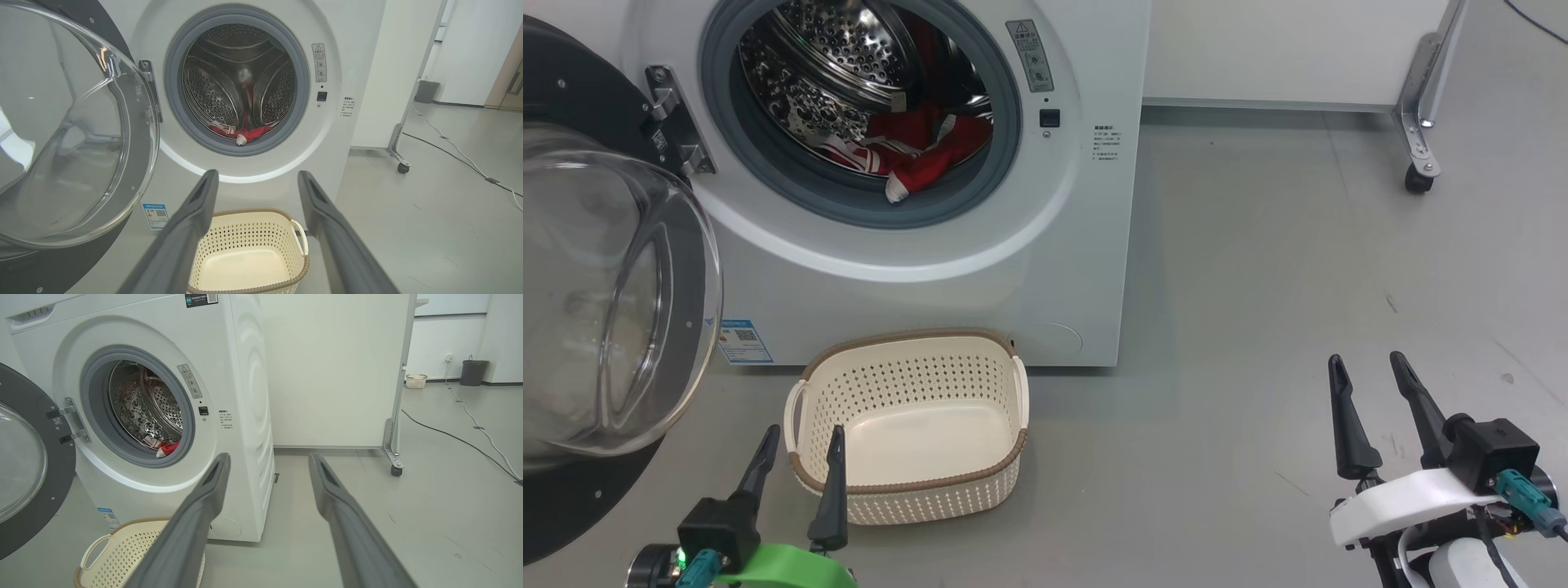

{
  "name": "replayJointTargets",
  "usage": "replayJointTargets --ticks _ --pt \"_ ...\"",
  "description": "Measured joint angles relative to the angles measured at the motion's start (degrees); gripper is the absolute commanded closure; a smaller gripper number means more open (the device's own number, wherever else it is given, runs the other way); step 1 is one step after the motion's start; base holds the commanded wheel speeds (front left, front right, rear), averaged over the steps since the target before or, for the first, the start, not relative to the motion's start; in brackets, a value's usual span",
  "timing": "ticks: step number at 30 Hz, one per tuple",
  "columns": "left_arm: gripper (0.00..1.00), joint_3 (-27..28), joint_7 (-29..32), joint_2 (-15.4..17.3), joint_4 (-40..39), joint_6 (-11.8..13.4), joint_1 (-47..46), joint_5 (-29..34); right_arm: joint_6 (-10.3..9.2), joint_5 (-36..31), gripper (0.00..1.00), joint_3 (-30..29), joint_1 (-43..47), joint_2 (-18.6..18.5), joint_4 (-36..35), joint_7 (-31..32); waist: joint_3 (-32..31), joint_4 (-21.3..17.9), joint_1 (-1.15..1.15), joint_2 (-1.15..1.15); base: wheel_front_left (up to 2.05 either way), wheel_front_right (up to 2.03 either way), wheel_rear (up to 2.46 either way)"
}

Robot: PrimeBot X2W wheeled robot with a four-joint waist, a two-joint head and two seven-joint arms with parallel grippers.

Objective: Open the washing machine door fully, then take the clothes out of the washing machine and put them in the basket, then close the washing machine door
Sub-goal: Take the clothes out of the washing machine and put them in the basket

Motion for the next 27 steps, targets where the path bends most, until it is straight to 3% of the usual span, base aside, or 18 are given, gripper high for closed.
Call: replayJointTargets --ticks 15,27 --pt "0.0 -0.36 0.0 -0.03 -0.18 -0.05 0.15 -2.32 0.02 -0.01 0.0 0.15 0.17 0.46 0.05 0.0 -0.09 -0.01 0.0 0.0 0.05 -0.08 0.04" --pt "0.0 -0.73 0.0 -0.04 -0.38 -0.36 0.19 -3.52 0.02 -0.01 0.0 0.14 0.27 0.52 0.1 0.0 -0.02 -0.04 0.0 0.0 0.41 -0.69 0.27"
